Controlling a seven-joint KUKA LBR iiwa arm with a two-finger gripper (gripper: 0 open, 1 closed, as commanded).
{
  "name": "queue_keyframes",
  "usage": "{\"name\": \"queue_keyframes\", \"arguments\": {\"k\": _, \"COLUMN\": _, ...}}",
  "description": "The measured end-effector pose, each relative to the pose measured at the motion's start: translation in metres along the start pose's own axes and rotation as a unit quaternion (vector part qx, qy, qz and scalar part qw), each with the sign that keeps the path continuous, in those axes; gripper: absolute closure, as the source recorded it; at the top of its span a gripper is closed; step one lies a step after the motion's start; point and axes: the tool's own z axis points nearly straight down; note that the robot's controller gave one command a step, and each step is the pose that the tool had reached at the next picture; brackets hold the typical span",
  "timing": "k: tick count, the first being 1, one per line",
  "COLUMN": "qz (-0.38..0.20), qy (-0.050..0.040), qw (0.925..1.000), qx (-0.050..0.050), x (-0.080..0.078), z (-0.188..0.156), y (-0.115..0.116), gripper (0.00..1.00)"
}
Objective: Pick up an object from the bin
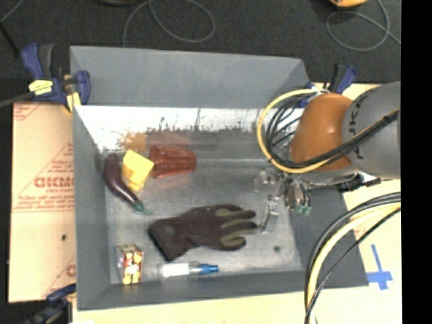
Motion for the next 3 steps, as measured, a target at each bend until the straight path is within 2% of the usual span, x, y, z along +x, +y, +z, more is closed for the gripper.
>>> {"name": "queue_keyframes", "arguments": {"k": 1, "qz": -0.001, "qy": -0.002, "qw": 1.0, "qx": 0.0, "x": 0.016, "z": 0.013, "y": 0.03, "gripper": 0.0}}
{"name": "queue_keyframes", "arguments": {"k": 2, "qz": -0.053, "qy": -0.0001, "qw": 0.9986, "qx": 0.0, "x": 0.035, "z": 0.017, "y": 0.092, "gripper": 1.0}}
{"name": "queue_keyframes", "arguments": {"k": 3, "qz": -0.053, "qy": -0.0001, "qw": 0.9986, "qx": 0.0, "x": 0.035, "z": 0.017, "y": 0.092, "gripper": 1.0}}
